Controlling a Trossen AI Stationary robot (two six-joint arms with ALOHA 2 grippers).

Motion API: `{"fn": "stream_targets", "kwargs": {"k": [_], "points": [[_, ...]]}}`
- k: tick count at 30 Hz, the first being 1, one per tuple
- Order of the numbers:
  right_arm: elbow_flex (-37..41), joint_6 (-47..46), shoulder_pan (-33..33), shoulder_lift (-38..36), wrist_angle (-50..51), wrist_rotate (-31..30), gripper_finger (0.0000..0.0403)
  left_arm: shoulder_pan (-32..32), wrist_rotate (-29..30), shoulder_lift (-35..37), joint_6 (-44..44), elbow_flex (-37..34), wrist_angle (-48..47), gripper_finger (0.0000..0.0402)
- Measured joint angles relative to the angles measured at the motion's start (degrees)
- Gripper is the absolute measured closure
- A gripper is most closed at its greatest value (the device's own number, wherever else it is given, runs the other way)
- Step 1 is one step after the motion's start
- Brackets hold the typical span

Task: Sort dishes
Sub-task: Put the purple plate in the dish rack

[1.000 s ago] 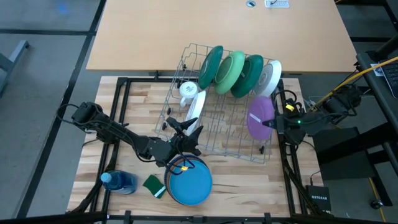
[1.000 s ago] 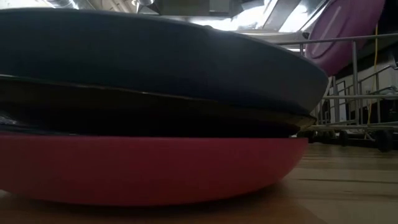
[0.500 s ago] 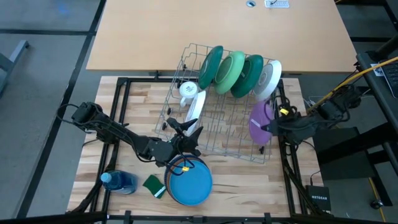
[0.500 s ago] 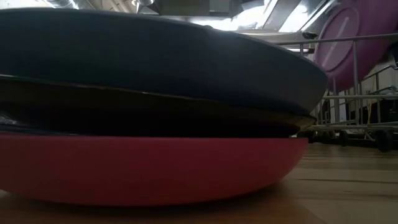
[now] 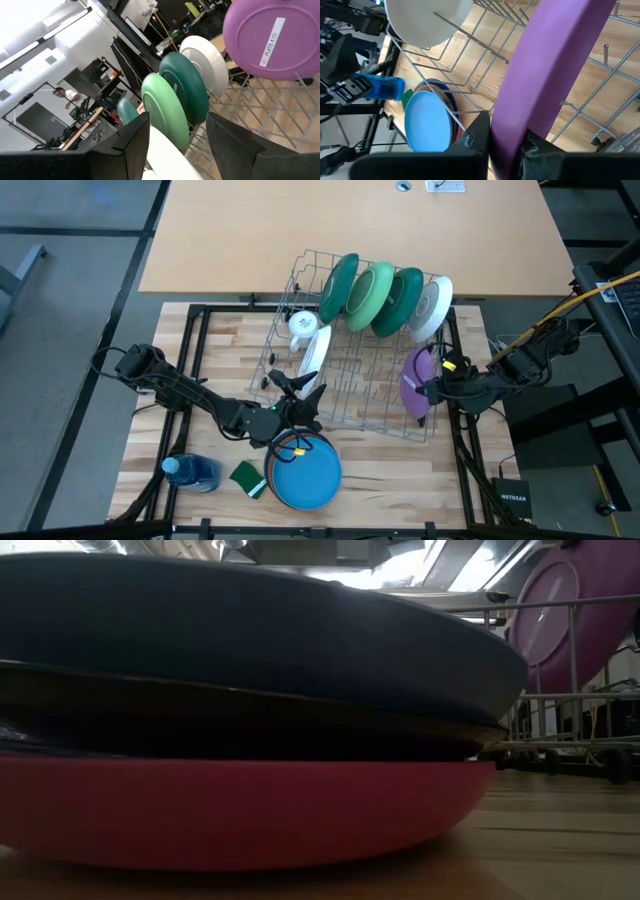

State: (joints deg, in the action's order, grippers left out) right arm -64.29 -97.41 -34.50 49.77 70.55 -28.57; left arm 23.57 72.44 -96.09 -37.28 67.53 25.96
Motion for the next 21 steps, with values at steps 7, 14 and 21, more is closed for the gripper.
{"fn": "stream_targets", "kwargs": {"k": [7, 14, 21], "points": [[0.0, 0.0, 0.0, 2.2, 0.6, 0.6, 0.0374, 0.0, 0.0, 0.0, 1.2, 0.0, -2.7, 0.0219], [0.0, 0.1, 0.0, 2.6, 4.3, 1.2, 0.0332, 0.0, 0.0, 0.0, 0.7, 0.0, -3.5, 0.0219], [0.0, 0.4, 0.0, 2.6, 6.2, 1.8, 0.0282, 0.0, 0.0, 0.0, 0.2, 0.0, -4.5, 0.0219]]}}
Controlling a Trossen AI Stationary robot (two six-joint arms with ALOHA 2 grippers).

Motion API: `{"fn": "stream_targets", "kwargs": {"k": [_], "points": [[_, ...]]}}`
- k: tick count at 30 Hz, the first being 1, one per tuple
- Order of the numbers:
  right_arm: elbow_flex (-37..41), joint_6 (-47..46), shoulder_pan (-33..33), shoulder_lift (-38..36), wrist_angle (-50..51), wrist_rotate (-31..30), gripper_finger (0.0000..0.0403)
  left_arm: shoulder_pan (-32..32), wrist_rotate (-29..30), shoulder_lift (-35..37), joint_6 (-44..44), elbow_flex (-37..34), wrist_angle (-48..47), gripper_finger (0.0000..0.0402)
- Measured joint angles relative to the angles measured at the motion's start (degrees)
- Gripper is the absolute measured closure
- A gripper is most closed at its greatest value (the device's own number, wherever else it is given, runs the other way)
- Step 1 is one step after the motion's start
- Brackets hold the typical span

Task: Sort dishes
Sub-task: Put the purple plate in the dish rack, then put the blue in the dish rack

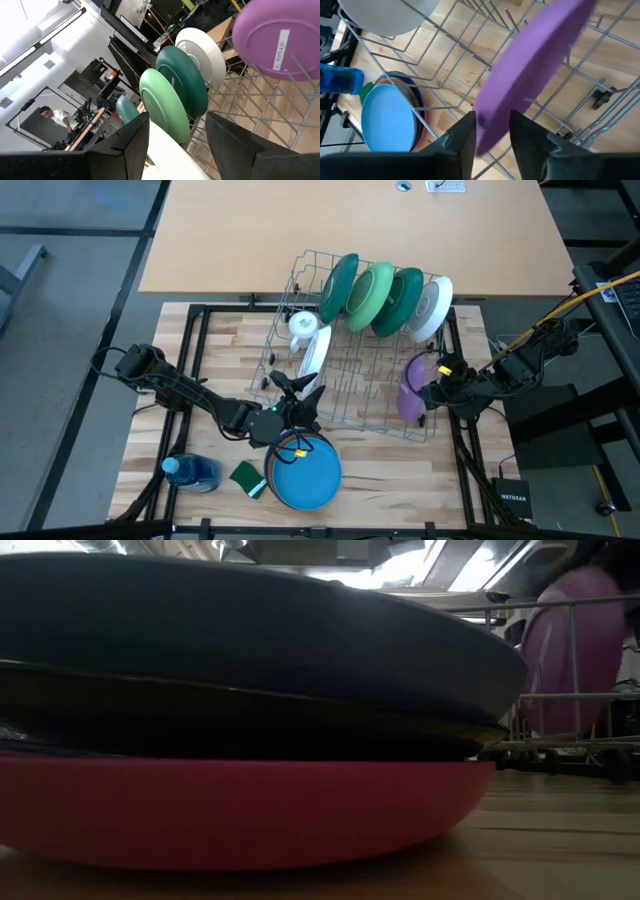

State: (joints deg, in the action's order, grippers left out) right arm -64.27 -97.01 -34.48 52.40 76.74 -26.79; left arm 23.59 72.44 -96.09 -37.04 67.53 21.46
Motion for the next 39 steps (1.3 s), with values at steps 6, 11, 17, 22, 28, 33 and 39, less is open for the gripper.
{"fn": "stream_targets", "kwargs": {"k": [6, 11, 17, 22, 28, 33, 39], "points": [[0.0, 0.0, 0.0, 0.0, 3.8, 3.5, 0.0264, 0.0, 0.0, 0.0, 0.0, 0.0, 0.0, 0.0219], [0.0, 0.0, 0.0, 0.0, 7.3, 8.4, 0.0258, 0.0, 0.0, 0.0, 0.0, 0.0, 0.1, 0.0219], [0.0, 0.1, 0.0, -0.2, 8.4, 17.3, 0.0258, 0.0, 0.0, 0.0, 0.1, 0.0, 0.1, 0.0219], [0.0, 5.2, 0.0, -0.2, 3.7, 18.5, 0.0258, 1.0, 0.0, 0.0, 0.6, 0.0, 0.1, 0.0219], [0.0, 12.3, -0.1, 0.0, -9.6, 19.0, 0.0258, 2.8, -0.2, 0.0, -0.4, 0.0, 0.2, 0.0219], [0.0, 17.8, -0.1, 2.5, -20.0, 18.7, 0.0258, 5.5, -0.2, 0.1, 7.2, 0.0, -0.2, 0.0219], [0.0, 23.7, -1.9, 9.3, -29.7, 18.8, 0.0258, 10.5, -0.3, 0.1, 17.9, 0.0, -3.7, 0.0219]]}}
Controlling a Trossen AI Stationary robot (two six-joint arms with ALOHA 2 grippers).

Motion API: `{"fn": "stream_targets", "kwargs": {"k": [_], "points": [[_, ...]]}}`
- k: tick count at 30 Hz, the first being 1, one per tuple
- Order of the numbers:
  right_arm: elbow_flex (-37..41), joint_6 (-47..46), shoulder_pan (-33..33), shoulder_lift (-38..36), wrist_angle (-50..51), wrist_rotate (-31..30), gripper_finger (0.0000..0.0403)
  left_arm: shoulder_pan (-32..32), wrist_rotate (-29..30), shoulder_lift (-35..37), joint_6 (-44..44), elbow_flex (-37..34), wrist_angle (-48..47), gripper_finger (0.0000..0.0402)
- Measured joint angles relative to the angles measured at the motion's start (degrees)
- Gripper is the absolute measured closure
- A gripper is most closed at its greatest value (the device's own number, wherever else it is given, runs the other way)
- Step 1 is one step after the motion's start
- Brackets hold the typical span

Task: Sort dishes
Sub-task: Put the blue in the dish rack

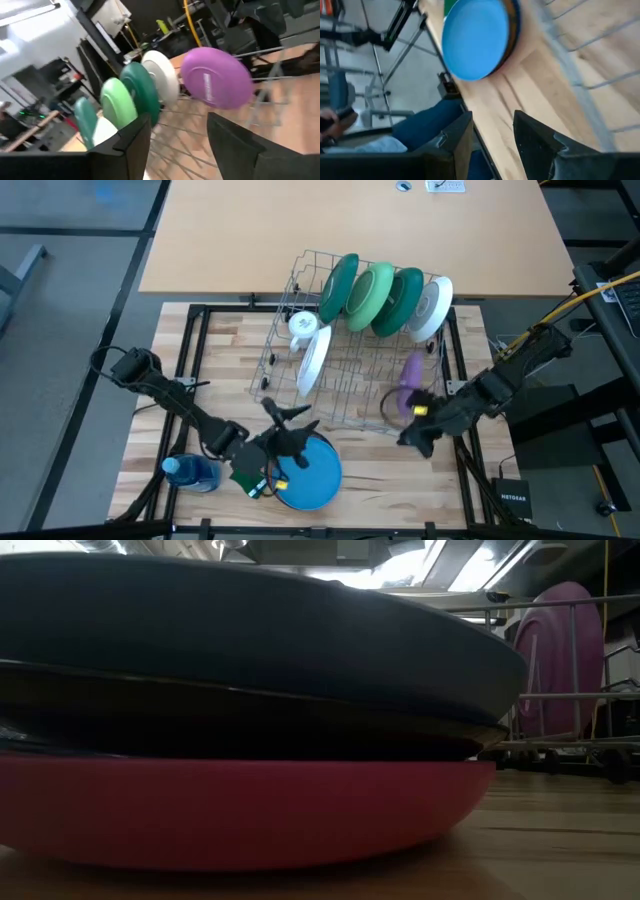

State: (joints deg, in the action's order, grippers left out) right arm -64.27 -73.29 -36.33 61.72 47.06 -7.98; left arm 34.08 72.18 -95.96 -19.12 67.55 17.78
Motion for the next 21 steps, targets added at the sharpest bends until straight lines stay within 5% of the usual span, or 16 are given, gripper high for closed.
{"fn": "stream_targets", "kwargs": {"k": [5, 14, 21], "points": [[0.0, 0.5, -3.9, 7.0, -5.8, -1.7, 0.0258, 3.8, -3.7, 0.0, 16.1, 0.0, -10.7, 0.0219], [0.0, -0.2, -8.3, 18.1, -15.5, -6.7, 0.0258, 6.4, -20.9, 0.0, 58.5, 0.0, -37.7, 0.0219], [0.0, -0.2, -8.8, 24.8, -23.4, -4.8, 0.0258, 6.6, -34.0, 0.0, 81.3, 0.0, -53.8, 0.0219]]}}
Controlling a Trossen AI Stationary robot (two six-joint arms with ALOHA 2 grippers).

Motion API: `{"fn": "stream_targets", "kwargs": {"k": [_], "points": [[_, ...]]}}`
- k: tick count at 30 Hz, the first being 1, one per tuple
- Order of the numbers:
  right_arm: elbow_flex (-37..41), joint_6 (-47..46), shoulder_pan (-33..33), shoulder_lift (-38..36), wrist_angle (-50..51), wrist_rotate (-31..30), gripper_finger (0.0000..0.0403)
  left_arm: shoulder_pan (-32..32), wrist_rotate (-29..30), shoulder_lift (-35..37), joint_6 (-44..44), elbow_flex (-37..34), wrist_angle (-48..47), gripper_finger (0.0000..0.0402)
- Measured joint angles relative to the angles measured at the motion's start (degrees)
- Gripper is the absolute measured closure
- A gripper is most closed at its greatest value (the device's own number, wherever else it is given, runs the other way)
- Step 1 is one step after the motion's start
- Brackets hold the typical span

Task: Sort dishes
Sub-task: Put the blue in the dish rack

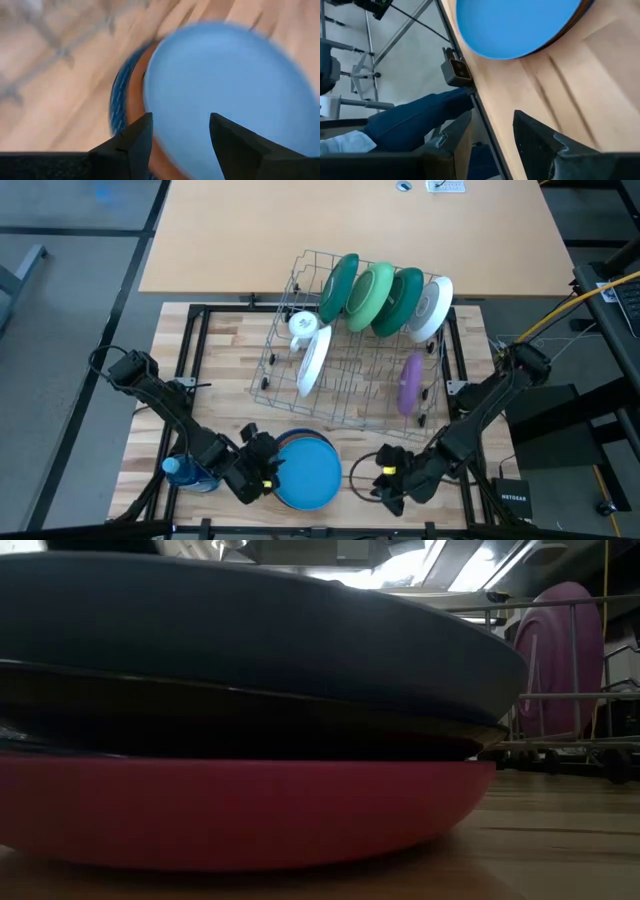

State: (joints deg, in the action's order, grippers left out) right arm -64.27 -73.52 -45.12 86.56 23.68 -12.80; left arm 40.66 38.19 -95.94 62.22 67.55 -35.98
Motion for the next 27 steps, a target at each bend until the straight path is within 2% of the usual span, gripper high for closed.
{"fn": "stream_targets", "kwargs": {"k": [3, 7, 16, 22, 27], "points": [[0.0, -0.1, 0.0, 2.1, -2.4, 0.3, 0.0258, 0.0, -4.4, 0.0, 7.0, 0.0, -5.2, 0.0219], [0.0, -0.1, 0.0, 4.0, -4.6, 0.4, 0.0258, 0.0, -8.1, 0.0, 11.0, 0.0, -7.6, 0.0219], [0.0, -0.1, 0.1, 4.5, -5.9, 0.4, 0.0258, 0.0, -9.4, -0.1, 16.8, 0.0, -5.9, 0.0219], [0.0, -0.1, 0.1, 4.5, -7.3, 0.4, 0.0258, -0.3, -9.8, -0.7, 17.4, 0.0, -3.8, 0.0219], [0.0, -0.1, 0.1, 4.5, -7.3, 0.3, 0.0258, -0.8, -11.1, -3.0, 20.0, 0.0, -2.7, 0.0219]]}}
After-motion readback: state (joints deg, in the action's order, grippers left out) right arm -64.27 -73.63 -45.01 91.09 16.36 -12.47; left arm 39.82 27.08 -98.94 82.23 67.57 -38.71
